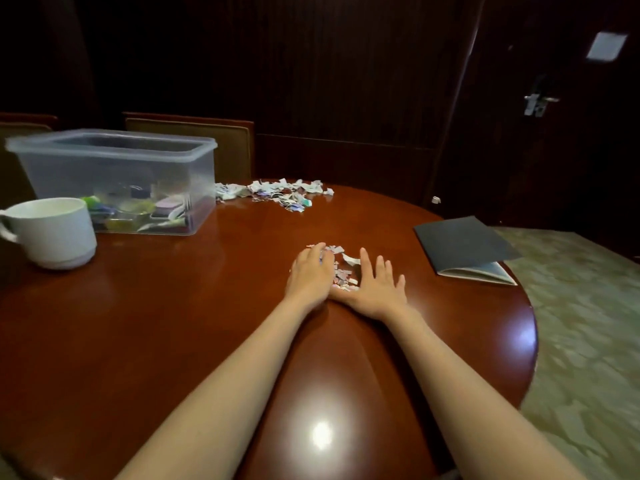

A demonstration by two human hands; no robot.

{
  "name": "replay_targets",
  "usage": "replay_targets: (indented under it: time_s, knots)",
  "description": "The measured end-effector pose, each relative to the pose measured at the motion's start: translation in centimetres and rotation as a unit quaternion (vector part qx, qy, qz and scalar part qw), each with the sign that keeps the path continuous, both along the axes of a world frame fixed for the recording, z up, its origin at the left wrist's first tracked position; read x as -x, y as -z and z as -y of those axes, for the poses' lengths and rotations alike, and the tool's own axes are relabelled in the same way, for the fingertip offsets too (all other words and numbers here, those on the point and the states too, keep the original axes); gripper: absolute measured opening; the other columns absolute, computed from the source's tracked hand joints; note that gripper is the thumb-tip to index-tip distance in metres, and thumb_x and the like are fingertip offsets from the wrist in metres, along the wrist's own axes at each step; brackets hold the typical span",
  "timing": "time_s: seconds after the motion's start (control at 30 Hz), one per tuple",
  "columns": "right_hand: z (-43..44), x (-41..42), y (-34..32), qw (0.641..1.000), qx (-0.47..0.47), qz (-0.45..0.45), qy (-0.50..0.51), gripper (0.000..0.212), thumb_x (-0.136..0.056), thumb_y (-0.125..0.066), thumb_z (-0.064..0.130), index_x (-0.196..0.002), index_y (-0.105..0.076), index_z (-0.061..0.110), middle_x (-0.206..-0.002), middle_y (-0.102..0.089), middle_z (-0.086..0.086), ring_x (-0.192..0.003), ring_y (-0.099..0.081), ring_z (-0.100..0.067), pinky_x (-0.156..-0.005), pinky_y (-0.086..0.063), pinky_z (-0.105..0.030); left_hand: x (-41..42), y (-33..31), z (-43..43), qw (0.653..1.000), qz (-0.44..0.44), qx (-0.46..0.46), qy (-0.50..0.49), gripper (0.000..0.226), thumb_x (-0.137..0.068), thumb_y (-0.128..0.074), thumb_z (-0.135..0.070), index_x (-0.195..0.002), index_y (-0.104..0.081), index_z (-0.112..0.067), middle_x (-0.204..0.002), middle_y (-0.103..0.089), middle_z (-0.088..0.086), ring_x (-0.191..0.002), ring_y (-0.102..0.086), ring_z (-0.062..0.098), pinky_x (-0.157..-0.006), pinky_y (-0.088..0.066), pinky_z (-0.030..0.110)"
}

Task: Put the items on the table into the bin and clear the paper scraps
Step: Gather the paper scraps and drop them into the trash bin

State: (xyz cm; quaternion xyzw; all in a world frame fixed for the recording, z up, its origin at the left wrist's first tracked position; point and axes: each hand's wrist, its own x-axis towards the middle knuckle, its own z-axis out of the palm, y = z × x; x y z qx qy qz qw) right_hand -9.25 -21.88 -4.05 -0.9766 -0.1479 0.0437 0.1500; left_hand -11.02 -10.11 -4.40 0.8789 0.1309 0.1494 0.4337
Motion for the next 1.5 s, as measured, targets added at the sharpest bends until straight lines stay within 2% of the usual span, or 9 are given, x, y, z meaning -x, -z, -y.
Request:
replay_targets:
  time_s: [0.27,0.43,0.73,0.87,0.97,1.07,1.27,1.4,1.5]
  knots:
    - [-3.2,-7.6,0.5,0.997,-0.002,0.004,-0.08,0.093,-0.084,-0.045,0.065,-0.151,0.003,0.021,-0.159,0.001,0.0,-0.147,0.004,-0.019,-0.116,0.002,-0.047,-7.6,1.1,-3.5,0.984,-0.09,-0.155,0.027,0.051,-0.1,-0.017,-0.036,-0.149,-0.021,-0.022,-0.158,-0.013,0.008,-0.147,-0.002,0.026,-0.118,-0.002,0.042]
    - [-5.8,-13.3,0.6,0.992,0.0,0.012,-0.127,0.084,-0.089,-0.044,0.056,-0.151,-0.004,0.017,-0.159,-0.005,0.001,-0.147,0.0,-0.018,-0.117,0.001,-0.043,-12.6,0.9,-5.7,0.975,-0.092,-0.191,0.061,0.05,-0.101,-0.015,-0.028,-0.149,-0.021,-0.018,-0.157,-0.02,0.001,-0.145,-0.015,0.02,-0.117,-0.009,0.04]
    - [-9.0,-18.7,-0.4,0.98,-0.054,-0.022,-0.192,0.075,-0.09,-0.046,0.056,-0.149,-0.019,0.02,-0.158,-0.015,0.003,-0.146,-0.008,-0.014,-0.118,-0.001,-0.038,-14.0,-2.3,-10.1,0.998,0.002,0.059,0.009,0.044,-0.102,-0.024,-0.019,-0.145,-0.03,-0.022,-0.152,-0.031,-0.001,-0.14,-0.027,0.014,-0.11,-0.022,0.027]
    - [-9.7,-18.8,-1.0,0.976,-0.094,-0.06,-0.185,0.063,-0.092,-0.05,0.045,-0.146,-0.027,0.025,-0.156,-0.02,0.004,-0.146,-0.01,-0.013,-0.117,0.0,-0.038,-8.1,-1.6,-11.0,0.991,-0.114,-0.067,0.0,0.054,-0.1,-0.023,-0.038,-0.151,-0.012,-0.021,-0.158,-0.01,-0.003,-0.146,-0.006,0.01,-0.116,-0.003,0.025]
    - [-10.0,-18.7,-1.8,0.964,-0.209,-0.1,-0.131,0.049,-0.096,-0.047,0.028,-0.143,-0.035,0.022,-0.151,-0.033,0.002,-0.141,-0.025,-0.015,-0.119,-0.008,-0.04,-5.3,-1.0,-10.8,0.943,-0.205,-0.253,0.075,0.104,-0.063,0.01,-0.086,-0.145,0.024,-0.023,-0.151,0.027,-0.005,-0.139,0.025,0.01,-0.11,0.018,0.032]
    - [-9.8,-18.7,-2.1,0.964,-0.226,-0.1,-0.094,0.046,-0.099,-0.036,0.021,-0.145,-0.031,0.018,-0.152,-0.031,-0.001,-0.142,-0.023,-0.016,-0.119,-0.014,-0.037,-7.1,-1.0,-11.8,0.918,-0.22,-0.322,0.074,0.109,-0.045,0.022,-0.087,-0.131,0.04,-0.022,-0.147,0.036,-0.001,-0.134,0.032,0.014,-0.106,0.021,0.037]
    - [-11.0,-19.2,-0.4,0.99,-0.005,0.004,-0.141,0.052,-0.102,-0.018,0.035,-0.151,-0.011,0.018,-0.158,-0.009,-0.003,-0.147,0.0,-0.017,-0.118,0.001,-0.032,-13.3,-0.3,-11.1,0.928,-0.192,-0.319,0.033,0.099,-0.073,0.019,-0.076,-0.151,-0.003,-0.018,-0.158,-0.008,0.01,-0.146,-0.009,0.026,-0.116,-0.008,0.042]
    - [-12.0,-21.0,-0.7,0.99,-0.074,-0.033,-0.117,0.048,-0.103,-0.02,0.026,-0.149,-0.017,0.013,-0.157,-0.018,-0.003,-0.146,-0.008,-0.016,-0.118,-0.002,-0.03,-16.6,-1.2,-10.4,0.955,-0.202,-0.218,0.027,0.06,-0.099,-0.014,-0.048,-0.151,-0.002,-0.021,-0.159,-0.004,-0.001,-0.147,0.001,0.014,-0.117,0.002,0.031]
    - [-12.8,-22.3,-1.5,0.959,-0.24,-0.106,-0.105,0.043,-0.103,-0.026,0.02,-0.145,-0.031,0.014,-0.149,-0.037,-0.003,-0.14,-0.029,-0.016,-0.119,-0.017,-0.033,-18.0,-2.0,-10.5,0.983,-0.162,-0.089,0.013,0.051,-0.102,-0.02,-0.036,-0.15,-0.013,-0.023,-0.157,-0.016,-0.004,-0.146,-0.01,0.012,-0.117,-0.008,0.029]
